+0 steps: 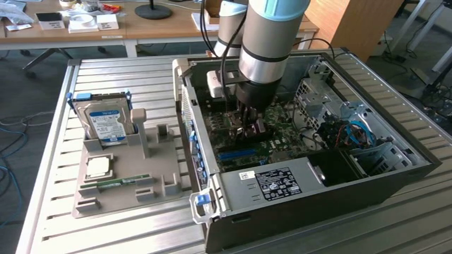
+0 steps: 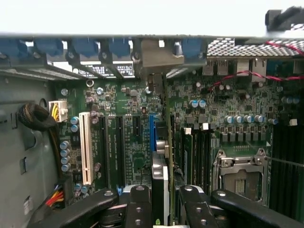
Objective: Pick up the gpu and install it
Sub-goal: 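Insert the gpu into the slot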
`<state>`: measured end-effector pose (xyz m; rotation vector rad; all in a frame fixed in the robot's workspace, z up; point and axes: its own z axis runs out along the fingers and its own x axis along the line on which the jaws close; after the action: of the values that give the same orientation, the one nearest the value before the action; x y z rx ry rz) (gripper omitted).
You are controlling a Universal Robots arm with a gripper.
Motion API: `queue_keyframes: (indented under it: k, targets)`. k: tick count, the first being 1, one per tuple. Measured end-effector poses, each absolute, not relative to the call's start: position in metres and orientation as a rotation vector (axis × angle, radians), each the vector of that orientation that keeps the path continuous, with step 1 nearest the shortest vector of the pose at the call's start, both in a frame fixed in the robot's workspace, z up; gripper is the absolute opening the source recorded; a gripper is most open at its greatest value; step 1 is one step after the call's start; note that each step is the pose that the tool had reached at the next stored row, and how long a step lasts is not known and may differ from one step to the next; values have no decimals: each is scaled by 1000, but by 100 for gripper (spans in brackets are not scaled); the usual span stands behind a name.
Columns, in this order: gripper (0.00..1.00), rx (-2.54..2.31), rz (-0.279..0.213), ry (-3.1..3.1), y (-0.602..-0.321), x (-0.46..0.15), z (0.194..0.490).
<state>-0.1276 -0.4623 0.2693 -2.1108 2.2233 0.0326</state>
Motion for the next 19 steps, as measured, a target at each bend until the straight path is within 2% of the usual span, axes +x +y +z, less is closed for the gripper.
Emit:
queue_keyframes:
  k: [19]
  targets:
    - [27, -2111, 33, 2224, -468, -128, 269]
